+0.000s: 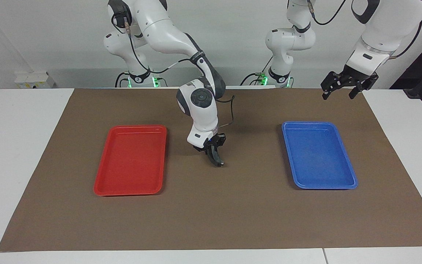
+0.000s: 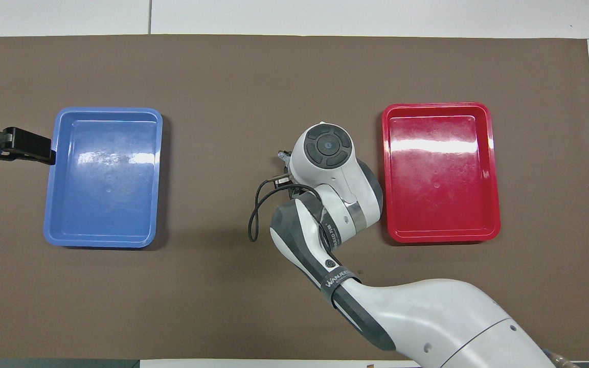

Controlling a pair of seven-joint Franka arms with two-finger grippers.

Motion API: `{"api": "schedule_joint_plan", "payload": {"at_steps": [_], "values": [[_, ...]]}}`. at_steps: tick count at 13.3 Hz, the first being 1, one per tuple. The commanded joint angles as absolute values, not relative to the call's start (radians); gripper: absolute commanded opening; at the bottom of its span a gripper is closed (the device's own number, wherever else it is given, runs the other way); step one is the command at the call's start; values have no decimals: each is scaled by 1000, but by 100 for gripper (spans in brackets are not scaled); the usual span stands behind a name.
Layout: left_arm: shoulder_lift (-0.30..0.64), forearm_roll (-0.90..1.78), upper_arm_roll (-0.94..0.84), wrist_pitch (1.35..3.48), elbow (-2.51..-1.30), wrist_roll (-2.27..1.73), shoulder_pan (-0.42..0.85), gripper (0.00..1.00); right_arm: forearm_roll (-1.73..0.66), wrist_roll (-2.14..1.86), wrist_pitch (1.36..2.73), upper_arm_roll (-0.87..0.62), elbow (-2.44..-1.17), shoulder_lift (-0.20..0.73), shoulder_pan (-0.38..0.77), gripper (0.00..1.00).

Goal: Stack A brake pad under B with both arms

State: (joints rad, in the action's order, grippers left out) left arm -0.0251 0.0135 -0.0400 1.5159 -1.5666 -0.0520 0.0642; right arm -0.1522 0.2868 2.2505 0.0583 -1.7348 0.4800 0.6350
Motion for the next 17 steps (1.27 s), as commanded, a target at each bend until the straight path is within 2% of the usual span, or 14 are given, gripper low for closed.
{"api": "schedule_joint_plan", "payload": {"at_steps": [1, 5, 7, 8, 9, 10, 11, 15, 17], "values": [[-40, 25, -25, 1514, -1586, -44, 80, 100, -175, 287, 2307, 44, -1804, 460, 634, 0], [-40, 25, -25, 1514, -1589, -44, 80, 100, -175, 287, 2299, 44, -1810, 459, 635, 1], [-40, 25, -25, 1516, -1589, -44, 80, 100, -175, 288, 2293, 44, -1810, 457, 635, 8], [-40, 23, -23, 1516, -1589, -44, 80, 100, -175, 288, 2292, 44, -1810, 457, 635, 22], [-40, 25, -23, 1516, -1589, -44, 80, 100, -175, 290, 2292, 44, -1809, 457, 635, 52], [-40, 23, -23, 1516, -1589, -44, 80, 100, -175, 294, 2287, 43, -1804, 457, 635, 91], [-40, 25, -23, 1516, -1589, -44, 80, 100, -175, 296, 2283, 43, -1793, 459, 647, 100], [-40, 25, -26, 1519, -1589, -44, 80, 100, -170, 314, 2168, 52, -1688, 456, 634, 100], [-40, 25, -26, 1520, -1589, -44, 80, 100, -157, 318, 2125, 60, -1681, 401, 595, 100]]}}
